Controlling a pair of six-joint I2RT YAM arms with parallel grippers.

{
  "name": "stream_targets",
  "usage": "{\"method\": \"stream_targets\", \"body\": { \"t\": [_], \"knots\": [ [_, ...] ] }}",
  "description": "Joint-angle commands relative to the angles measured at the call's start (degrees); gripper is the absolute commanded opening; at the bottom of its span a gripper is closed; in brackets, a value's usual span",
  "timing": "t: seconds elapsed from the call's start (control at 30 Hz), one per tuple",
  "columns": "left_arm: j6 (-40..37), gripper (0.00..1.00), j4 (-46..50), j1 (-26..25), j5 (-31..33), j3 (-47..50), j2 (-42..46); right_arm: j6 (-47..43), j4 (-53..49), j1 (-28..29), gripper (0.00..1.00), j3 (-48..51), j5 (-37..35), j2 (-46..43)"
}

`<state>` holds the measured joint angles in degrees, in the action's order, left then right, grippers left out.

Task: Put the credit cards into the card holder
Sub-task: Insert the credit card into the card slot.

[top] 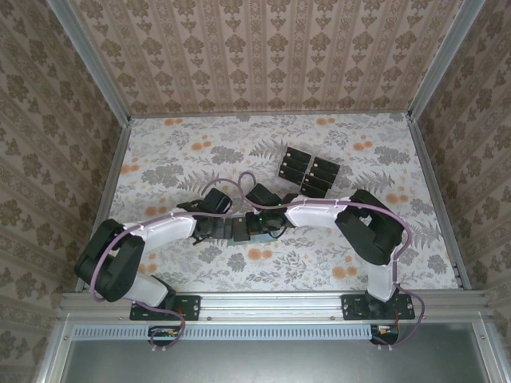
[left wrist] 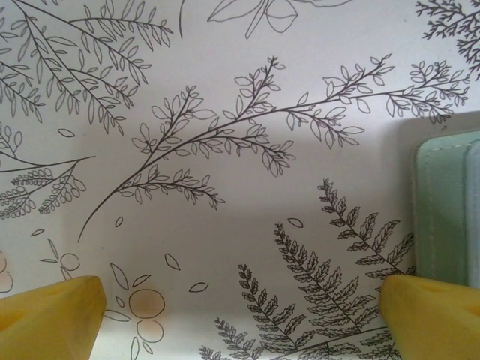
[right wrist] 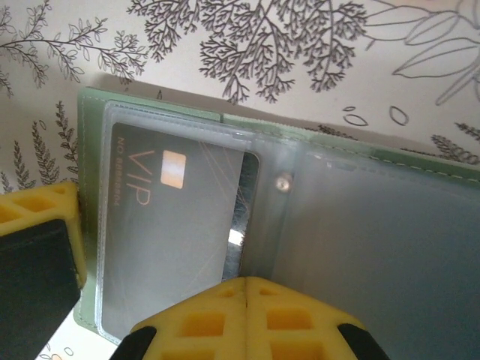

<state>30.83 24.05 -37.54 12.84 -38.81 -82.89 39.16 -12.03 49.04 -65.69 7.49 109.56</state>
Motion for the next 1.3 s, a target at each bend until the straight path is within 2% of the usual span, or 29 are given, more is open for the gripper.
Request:
{"method": "stream_targets", "body": {
  "t": [0.0, 0.23, 0.43, 0.53, 0.73, 0.87, 1.27],
  "knots": [
    [1.06, 1.00, -0.21, -0.30, 0.71, 1.20, -1.31, -0.66, -0.74, 1.01, 0.06, -1.99, 2.13, 1.99],
    [0.99, 1.00, 0.19, -0.34, 0.79, 1.17, -0.81, -0.46, -0.72, 1.33, 0.06, -2.62, 2.37, 1.57],
    [0.66, 1.00, 2.72, 0.05, 1.55, 0.32, 2.24, -1.38, -2.71, 0.94, 0.11, -1.49, 0.18, -4.78],
    [0.42, 1.00, 4.11, 0.69, 1.82, -0.16, 4.77, -2.65, -4.78, 0.20, 0.18, -0.77, -2.16, -8.15],
    [-0.68, 1.00, 6.50, 2.27, 2.03, -1.63, 9.10, -6.43, -8.96, -1.55, 0.40, -0.68, -5.66, -9.76],
    [-1.05, 1.00, 6.76, 2.38, 1.20, -2.70, 10.88, -9.01, -10.11, -2.13, 0.47, -1.26, -7.15, -8.28],
    [-0.16, 1.00, 5.04, 1.42, -1.58, -3.51, 9.36, -10.28, -10.03, -2.70, 0.48, -3.28, -7.05, -4.38]
  ]
}}
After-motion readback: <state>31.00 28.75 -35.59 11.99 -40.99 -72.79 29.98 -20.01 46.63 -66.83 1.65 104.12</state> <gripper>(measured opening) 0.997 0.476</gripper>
